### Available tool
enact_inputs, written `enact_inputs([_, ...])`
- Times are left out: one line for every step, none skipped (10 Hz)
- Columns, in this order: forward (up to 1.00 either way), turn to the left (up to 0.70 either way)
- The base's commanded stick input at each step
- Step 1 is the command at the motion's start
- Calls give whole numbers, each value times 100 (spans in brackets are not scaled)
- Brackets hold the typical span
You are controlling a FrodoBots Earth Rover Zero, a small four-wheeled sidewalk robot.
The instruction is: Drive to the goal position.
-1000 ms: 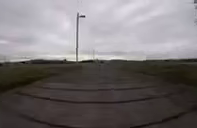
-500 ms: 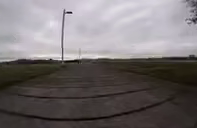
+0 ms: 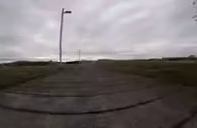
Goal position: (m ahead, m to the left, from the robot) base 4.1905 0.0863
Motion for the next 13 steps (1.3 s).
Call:
enact_inputs([100, 0])
enact_inputs([100, 0])
enact_inputs([100, 0])
enact_inputs([100, 0])
enact_inputs([100, 0])
enact_inputs([100, 0])
enact_inputs([100, 0])
enact_inputs([100, 0])
enact_inputs([100, 0])
enact_inputs([100, 0])
enact_inputs([100, 0])
enact_inputs([100, 40])
enact_inputs([100, 40])
